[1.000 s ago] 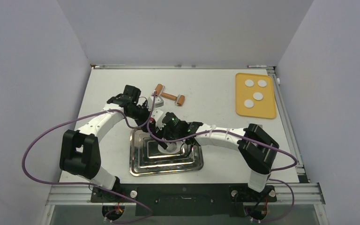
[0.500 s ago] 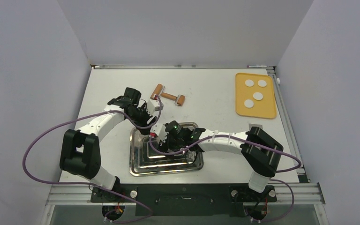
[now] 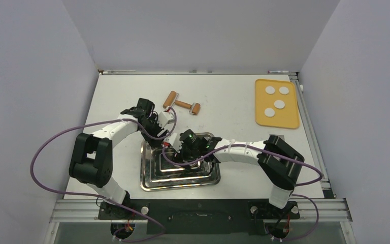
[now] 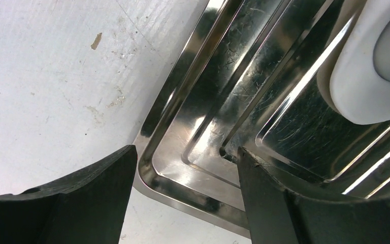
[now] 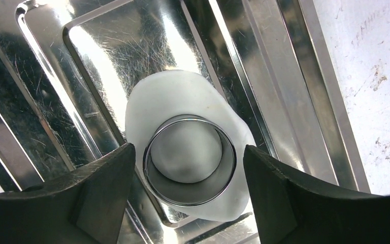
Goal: Roll out the dumpling wrappers from the dough
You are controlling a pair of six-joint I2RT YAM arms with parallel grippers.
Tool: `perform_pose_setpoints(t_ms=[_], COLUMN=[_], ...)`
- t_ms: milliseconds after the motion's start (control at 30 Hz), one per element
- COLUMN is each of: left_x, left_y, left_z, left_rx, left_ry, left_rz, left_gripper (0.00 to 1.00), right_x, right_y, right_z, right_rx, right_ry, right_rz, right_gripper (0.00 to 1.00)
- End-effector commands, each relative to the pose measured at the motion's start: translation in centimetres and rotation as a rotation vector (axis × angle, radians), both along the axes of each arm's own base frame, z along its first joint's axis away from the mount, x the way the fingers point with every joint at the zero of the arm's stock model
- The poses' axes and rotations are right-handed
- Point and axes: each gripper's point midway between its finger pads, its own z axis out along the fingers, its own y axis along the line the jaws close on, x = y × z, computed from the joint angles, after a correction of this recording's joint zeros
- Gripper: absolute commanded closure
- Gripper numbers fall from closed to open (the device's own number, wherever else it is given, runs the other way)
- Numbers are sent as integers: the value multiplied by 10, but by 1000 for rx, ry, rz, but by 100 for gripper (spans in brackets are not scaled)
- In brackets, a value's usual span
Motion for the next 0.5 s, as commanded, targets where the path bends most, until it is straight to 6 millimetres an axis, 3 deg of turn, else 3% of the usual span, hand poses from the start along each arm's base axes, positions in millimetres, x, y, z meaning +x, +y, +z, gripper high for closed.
perform_pose_setpoints(t_ms=[0, 167, 300, 467], left_x=[23, 25, 24, 27], left_y=[0, -5, -9, -3], left_z=[10, 13, 13, 6], left_rx=[6, -15, -34, 4], left_ry=[-76, -74, -65, -59], left_rz=[-20, -33, -39, -29], left_gripper=[31, 31, 31, 31], right_x=[6, 11, 16, 15], right_y=[13, 11, -3, -1], right_z=[23, 45, 30, 16], right_rx=[55, 89, 52, 25], right_ry=[-15, -53, -41, -19], right_rz=[0, -39, -75, -69], right_gripper=[26, 26, 27, 25])
